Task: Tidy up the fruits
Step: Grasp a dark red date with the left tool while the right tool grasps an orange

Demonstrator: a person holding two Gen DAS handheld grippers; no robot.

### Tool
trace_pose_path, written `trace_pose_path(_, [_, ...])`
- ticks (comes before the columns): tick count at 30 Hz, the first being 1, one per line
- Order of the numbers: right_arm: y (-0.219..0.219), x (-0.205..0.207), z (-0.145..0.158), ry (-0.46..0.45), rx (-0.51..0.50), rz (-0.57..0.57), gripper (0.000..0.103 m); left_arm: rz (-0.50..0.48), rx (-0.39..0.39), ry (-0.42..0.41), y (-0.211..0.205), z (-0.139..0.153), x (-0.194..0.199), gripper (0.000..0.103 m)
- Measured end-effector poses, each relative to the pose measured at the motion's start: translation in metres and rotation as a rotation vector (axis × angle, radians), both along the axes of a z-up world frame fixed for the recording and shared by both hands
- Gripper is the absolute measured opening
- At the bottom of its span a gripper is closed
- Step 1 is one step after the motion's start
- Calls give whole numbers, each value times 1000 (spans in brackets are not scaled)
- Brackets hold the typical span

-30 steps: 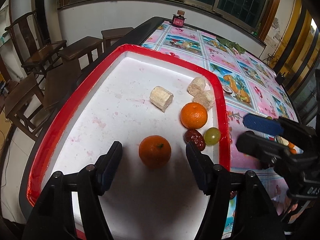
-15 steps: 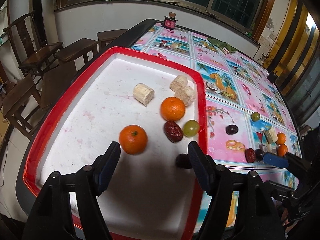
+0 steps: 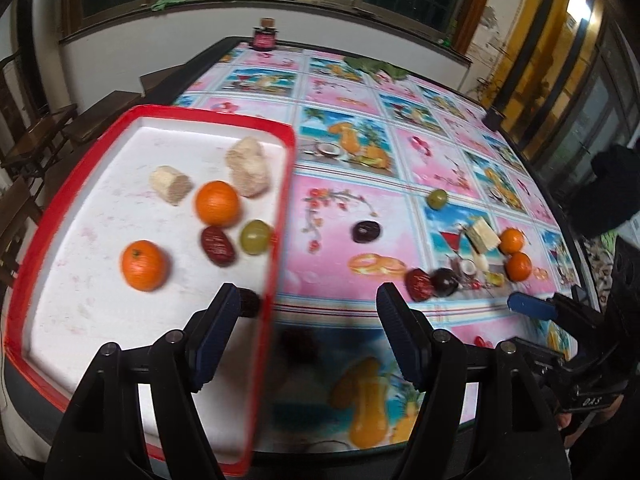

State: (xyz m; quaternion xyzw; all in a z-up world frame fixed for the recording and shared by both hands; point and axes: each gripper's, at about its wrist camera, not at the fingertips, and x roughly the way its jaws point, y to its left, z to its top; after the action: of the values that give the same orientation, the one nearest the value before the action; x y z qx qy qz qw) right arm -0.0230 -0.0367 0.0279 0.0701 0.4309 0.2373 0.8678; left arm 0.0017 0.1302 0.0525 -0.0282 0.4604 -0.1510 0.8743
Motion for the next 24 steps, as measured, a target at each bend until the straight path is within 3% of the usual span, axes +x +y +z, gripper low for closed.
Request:
trace_pose_path(7, [-31, -5, 14, -28, -19, -79, 70, -124, 34, 38, -47, -14, -5, 70])
trace_pose_path(12, [-51, -2, 18, -11, -67, -165, 56, -157, 56, 53, -66, -26, -1, 70])
trace_pose_path(14, [-60, 0, 17, 7, -96, -209, 53, -164, 56, 51, -69, -27, 0, 63])
trace_pose_path(20, [-76, 3, 8, 8, -208, -302, 53, -199, 62, 64, -82, -34, 6, 54])
trace_pose_path(24, [-83, 13, -3, 26, -233, -327, 53, -208, 63, 59, -88, -36, 11, 54])
